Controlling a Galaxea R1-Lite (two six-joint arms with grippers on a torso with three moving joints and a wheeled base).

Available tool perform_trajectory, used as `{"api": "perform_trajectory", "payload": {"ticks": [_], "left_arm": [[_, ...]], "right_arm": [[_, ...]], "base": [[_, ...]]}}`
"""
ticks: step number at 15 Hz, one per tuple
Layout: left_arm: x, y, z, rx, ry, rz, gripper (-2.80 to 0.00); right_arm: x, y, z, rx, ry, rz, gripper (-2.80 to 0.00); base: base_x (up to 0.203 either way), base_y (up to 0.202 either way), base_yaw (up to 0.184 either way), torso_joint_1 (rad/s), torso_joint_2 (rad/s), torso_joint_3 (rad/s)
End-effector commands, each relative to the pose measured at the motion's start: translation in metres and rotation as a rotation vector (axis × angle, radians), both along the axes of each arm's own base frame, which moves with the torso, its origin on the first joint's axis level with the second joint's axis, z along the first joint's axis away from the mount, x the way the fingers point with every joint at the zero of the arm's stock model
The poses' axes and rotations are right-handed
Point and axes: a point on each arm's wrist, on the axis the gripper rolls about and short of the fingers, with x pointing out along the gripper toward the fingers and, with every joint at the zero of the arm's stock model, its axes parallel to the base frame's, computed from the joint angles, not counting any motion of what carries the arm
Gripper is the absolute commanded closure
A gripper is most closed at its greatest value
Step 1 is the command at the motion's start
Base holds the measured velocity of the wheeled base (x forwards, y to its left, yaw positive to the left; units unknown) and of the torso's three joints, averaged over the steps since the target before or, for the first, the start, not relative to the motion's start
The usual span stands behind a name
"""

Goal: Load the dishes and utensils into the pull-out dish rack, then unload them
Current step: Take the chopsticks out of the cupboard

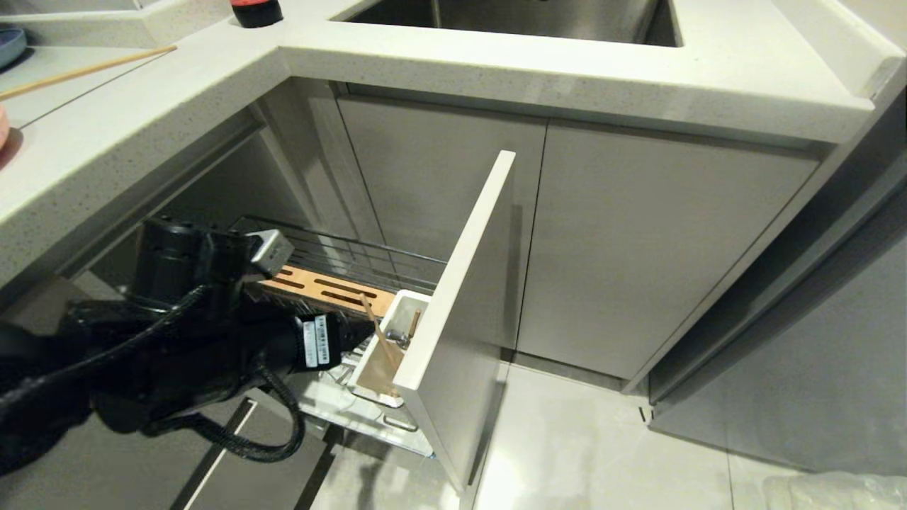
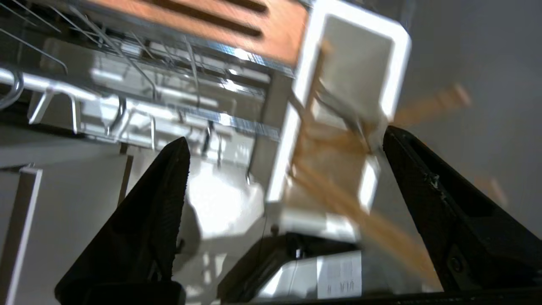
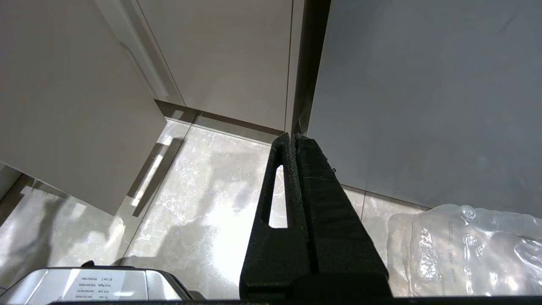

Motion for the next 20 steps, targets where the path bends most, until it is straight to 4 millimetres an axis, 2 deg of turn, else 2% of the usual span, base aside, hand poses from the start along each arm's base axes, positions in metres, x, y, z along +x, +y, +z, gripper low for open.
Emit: {"api": "perform_trajectory", "payload": {"ticks": [1, 4, 9, 10, 16, 20], "left_arm": [[0.027, -0.011, -0.023, 0.021, 0.046, 0.040, -2.80], [0.045, -0.016, -0.022, -0.024, 0.012, 0.110, -2.80], [0.051, -0.019, -0.019, -0.052, -0.021, 0.126, -2.80], [0.051, -0.019, -0.019, -0.054, -0.025, 0.128, 0.00], [0.047, -0.022, -0.014, -0.070, -0.033, 0.118, 0.00], [0.039, -0.027, -0.004, -0.092, -0.061, 0.105, 0.00]], "right_arm": [[0.000, 0.000, 0.000, -0.001, -0.001, 0.001, 0.00], [0.000, 0.000, 0.000, -0.001, 0.001, 0.001, 0.00], [0.000, 0.000, 0.000, -0.001, -0.001, 0.001, 0.00], [0.000, 0.000, 0.000, -0.001, 0.000, 0.001, 0.00], [0.000, 0.000, 0.000, -0.001, -0.001, 0.001, 0.00], [0.000, 0.000, 0.000, -0.001, -0.001, 0.001, 0.00]], "base": [[0.000, 0.000, 0.000, 0.000, 0.00, 0.000], [0.000, 0.000, 0.000, 0.000, 0.00, 0.000], [0.000, 0.000, 0.000, 0.000, 0.00, 0.000], [0.000, 0.000, 0.000, 0.000, 0.00, 0.000], [0.000, 0.000, 0.000, 0.000, 0.00, 0.000], [0.000, 0.000, 0.000, 0.000, 0.00, 0.000]]}}
